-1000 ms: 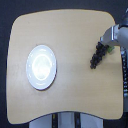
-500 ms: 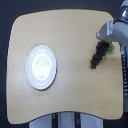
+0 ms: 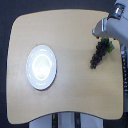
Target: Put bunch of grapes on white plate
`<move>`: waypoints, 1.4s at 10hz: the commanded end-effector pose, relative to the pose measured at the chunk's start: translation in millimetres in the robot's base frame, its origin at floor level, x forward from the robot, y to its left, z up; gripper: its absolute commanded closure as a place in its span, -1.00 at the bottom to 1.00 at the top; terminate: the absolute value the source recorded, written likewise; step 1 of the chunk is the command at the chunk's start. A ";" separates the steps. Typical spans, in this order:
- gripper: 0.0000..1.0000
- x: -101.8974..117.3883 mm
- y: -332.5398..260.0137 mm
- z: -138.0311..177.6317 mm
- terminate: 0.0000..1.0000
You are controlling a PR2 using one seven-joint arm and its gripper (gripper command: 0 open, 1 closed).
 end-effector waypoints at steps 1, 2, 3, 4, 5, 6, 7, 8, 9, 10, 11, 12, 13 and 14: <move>-1.00 -13.4 -3.7 -52.6 -1.00; -1.00 -17.7 -5.1 -60.6 -1.00; -1.00 -23.4 -8.3 -68.5 -1.00; -1.00 -28.1 -10.1 -77.3 -1.00; -1.00 -28.6 -9.1 -85.7 -1.00; -1.00 -26.0 -5.8 -92.3 -1.00; -1.00 -25.0 0.0 -96.3 -1.00; -1.00 -24.7 7.4 -99.5 -1.00; -1.00 -24.1 11.0 -105.2 -1.00; -1.00 -23.8 10.6 -111.9 -1.00; -1.00 -23.1 10.3 -117.1 -1.00; -1.00 -21.9 8.0 -120.8 -1.00; -1.00 -20.6 6.9 -123.4 -1.00; -1.00 -20.2 9.7 -125.7 -1.00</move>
